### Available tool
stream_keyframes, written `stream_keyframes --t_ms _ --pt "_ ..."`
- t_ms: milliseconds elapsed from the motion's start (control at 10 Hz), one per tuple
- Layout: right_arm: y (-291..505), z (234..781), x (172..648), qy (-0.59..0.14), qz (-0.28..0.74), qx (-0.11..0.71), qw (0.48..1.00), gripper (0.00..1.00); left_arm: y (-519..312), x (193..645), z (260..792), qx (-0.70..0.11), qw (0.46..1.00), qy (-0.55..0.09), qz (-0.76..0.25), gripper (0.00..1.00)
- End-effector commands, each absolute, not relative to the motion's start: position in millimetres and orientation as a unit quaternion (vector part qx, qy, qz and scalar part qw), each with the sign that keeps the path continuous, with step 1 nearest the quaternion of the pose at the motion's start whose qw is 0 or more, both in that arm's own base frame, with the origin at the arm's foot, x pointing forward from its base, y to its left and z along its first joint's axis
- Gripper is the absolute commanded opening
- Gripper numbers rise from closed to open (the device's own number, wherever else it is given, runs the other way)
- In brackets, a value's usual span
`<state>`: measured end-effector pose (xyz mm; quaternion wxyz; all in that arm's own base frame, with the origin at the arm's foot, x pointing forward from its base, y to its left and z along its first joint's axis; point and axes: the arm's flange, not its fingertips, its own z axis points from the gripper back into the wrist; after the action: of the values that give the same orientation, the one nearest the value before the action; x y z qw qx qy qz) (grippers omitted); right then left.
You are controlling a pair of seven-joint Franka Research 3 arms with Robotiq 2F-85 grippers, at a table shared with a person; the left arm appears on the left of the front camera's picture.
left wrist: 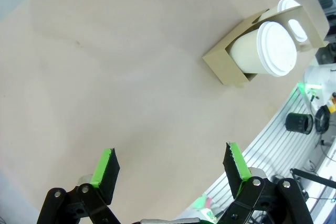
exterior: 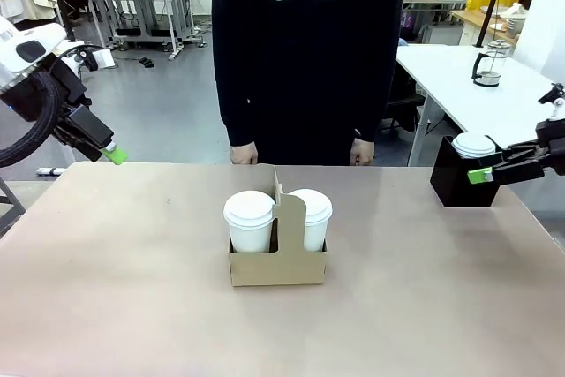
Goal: Pour a drink into a cup and package it in a carrier.
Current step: Insert the held 600 ml Paper Cup into the Cup Carrier.
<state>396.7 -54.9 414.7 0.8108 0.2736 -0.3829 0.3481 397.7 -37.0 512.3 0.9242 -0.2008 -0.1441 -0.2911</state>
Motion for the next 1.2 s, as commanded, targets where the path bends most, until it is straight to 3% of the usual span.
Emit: stream_keyframes --t_ms 0,1100 --pt "-52.2 417.2 398.5 -0.383 0.353 0.269 0.81 1.0 -38.1 396.4 514.6 -0.197 0.927 -0.143 -0.284 1.0" --pt "-52.2 417.2 398.5 -0.383 0.353 0.269 0.81 1.0 -38.1 396.4 514.6 -0.197 0.927 -0.143 -0.284 1.0"
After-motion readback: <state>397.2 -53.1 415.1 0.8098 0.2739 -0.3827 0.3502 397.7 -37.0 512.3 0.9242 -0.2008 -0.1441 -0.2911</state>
